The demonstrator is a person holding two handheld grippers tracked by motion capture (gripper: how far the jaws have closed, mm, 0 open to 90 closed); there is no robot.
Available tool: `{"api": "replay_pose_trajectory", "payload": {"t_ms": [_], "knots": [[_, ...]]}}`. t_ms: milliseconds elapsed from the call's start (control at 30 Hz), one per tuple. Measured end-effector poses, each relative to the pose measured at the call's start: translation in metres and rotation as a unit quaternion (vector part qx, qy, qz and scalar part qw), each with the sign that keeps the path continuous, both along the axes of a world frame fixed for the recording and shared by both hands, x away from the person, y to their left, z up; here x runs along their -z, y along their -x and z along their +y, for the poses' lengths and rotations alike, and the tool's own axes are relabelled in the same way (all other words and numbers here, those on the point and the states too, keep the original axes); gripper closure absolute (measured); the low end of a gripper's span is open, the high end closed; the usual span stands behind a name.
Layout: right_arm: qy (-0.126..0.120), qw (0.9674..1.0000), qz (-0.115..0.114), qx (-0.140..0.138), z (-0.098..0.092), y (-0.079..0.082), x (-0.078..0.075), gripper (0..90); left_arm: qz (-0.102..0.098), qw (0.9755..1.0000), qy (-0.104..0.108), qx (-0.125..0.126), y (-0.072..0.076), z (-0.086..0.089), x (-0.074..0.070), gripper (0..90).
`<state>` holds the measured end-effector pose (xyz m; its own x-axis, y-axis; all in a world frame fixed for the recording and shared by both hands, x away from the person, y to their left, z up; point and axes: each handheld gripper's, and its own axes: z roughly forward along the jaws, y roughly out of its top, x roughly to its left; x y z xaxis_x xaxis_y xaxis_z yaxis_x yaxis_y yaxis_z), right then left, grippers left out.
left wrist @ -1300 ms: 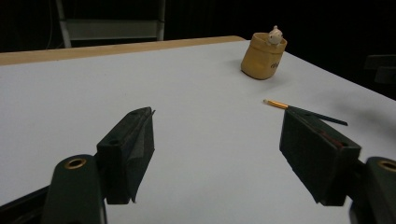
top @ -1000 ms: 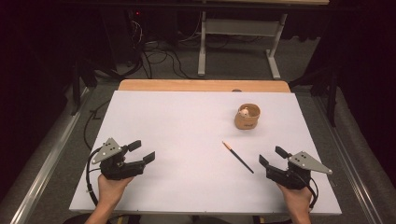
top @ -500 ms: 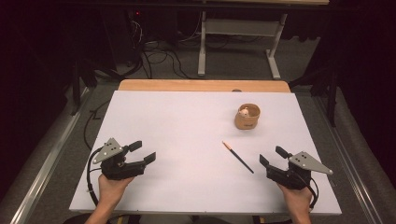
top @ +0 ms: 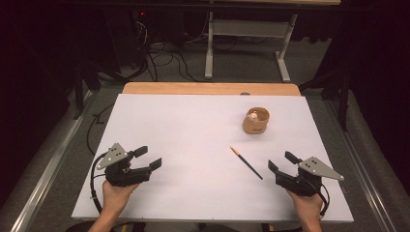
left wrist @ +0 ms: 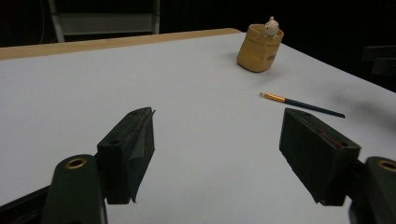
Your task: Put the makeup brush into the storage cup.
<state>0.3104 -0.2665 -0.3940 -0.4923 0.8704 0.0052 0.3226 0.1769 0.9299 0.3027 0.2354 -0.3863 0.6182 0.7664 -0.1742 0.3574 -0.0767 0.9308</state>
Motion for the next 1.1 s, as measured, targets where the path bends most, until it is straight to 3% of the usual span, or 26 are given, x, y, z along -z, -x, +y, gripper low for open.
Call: {"api": "replay_pose_trajectory", "payload": {"t_ms": [1100], "knots": [[-0.019, 0.9993, 0.008, -0.032, 0.012, -0.009, -0.004, 31.2, 0.005, 1.0000, -0.006, 0.005, -0.002, -0.004, 0.002, 27.1]]}}
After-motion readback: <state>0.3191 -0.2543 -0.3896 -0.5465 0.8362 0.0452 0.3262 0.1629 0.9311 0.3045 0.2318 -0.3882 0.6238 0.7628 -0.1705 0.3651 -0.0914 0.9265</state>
